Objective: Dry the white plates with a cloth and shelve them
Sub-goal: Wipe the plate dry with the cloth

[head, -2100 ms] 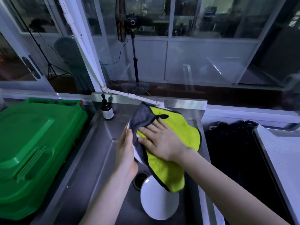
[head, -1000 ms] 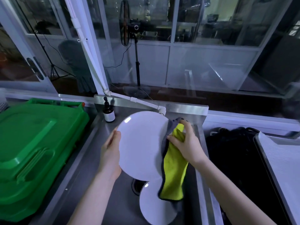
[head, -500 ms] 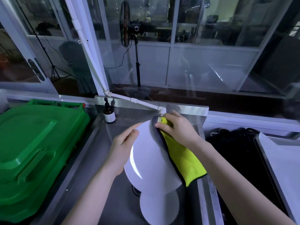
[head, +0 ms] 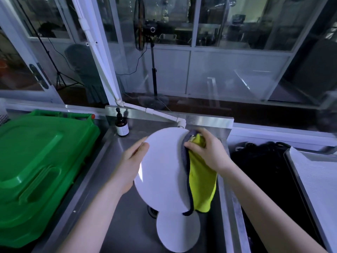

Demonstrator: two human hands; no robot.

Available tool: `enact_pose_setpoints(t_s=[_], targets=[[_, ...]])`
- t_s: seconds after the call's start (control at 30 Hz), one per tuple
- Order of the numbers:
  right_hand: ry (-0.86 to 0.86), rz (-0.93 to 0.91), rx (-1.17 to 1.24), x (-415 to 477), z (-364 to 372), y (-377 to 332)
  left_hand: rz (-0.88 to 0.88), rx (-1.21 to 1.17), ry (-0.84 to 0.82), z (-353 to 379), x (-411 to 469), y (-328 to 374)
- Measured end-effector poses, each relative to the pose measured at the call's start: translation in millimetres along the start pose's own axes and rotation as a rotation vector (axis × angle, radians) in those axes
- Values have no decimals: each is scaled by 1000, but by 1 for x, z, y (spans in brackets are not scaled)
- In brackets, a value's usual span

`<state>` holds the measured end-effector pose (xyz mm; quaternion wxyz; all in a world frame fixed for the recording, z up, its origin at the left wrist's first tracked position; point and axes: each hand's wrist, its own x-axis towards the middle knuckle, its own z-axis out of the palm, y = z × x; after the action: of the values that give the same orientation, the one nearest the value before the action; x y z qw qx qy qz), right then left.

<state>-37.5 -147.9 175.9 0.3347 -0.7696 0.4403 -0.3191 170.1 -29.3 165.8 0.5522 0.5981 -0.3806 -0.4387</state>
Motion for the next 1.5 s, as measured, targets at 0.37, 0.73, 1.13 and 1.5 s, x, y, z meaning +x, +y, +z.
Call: enact_pose_setpoints(t_s=[0.37,0.73,1.13,1.5], targets=[[40,-12,-18,0,6,-1,111,115,236,7,-3,-12],[146,120,160,-10,13,8,177,172,287,10,2,-20],[121,51,221,-12,9,6,221,47,365,13,1,-3],[-181,-160,-98,1,2,-14,271,583,-102,3,11,9]])
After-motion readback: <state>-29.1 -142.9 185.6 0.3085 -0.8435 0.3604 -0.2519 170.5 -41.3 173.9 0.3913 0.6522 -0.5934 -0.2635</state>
